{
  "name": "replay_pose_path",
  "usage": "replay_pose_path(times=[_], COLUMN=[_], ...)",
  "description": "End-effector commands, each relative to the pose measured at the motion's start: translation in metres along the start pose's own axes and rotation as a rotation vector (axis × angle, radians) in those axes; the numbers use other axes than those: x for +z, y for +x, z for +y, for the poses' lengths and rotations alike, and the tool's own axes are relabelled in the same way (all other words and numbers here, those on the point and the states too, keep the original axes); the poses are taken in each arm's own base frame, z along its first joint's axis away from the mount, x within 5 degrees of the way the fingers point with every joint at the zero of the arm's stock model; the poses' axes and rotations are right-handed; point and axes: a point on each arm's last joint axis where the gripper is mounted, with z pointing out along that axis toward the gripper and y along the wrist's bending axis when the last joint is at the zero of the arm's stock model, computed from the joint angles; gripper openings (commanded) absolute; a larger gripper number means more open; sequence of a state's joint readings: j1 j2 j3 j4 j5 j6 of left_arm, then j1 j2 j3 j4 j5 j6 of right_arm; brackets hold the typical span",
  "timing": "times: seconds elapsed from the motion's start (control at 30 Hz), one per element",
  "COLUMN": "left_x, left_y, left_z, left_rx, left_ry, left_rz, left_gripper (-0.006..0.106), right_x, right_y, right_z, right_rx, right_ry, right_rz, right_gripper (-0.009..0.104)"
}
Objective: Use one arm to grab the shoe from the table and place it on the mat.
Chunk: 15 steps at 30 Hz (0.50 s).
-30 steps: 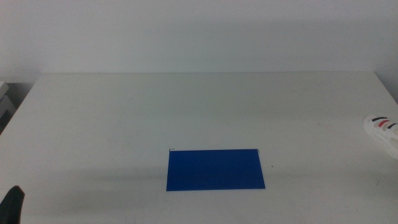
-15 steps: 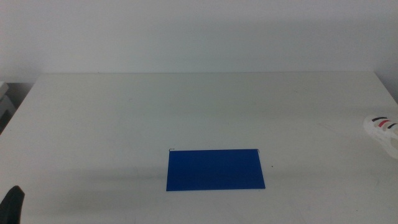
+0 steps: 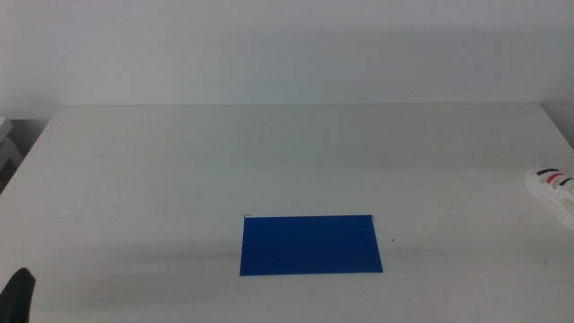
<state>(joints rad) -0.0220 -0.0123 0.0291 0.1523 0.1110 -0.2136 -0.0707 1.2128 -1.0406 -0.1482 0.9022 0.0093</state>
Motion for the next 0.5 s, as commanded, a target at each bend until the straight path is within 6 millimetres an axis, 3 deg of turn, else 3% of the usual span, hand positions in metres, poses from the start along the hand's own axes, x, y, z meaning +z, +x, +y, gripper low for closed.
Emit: replay_pose_path(times=[0.0, 0.3, 0.47], left_x=[-0.001, -0.001, -0.001], left_y=[-0.005, -0.005, -0.005], left_z=[-0.002, -0.002, -0.002], left_rx=[-0.006, -0.006, -0.006], left_ry=[0.021, 0.021, 0.021], left_rz=[-0.083, -0.083, -0.083], left_gripper=[0.092, 0.092, 0.092], right_x=[0.0, 0.059, 0.094], right_y=[-0.024, -0.066, -0.077], right_z=[-0.007, -0.035, -0.046], right_rx=[-0.018, 0.079, 0.011], right_ry=[0.035, 0.054, 0.051], right_rz=[-0.068, 0.028, 0.083], right_gripper=[0.088, 0.088, 0.088])
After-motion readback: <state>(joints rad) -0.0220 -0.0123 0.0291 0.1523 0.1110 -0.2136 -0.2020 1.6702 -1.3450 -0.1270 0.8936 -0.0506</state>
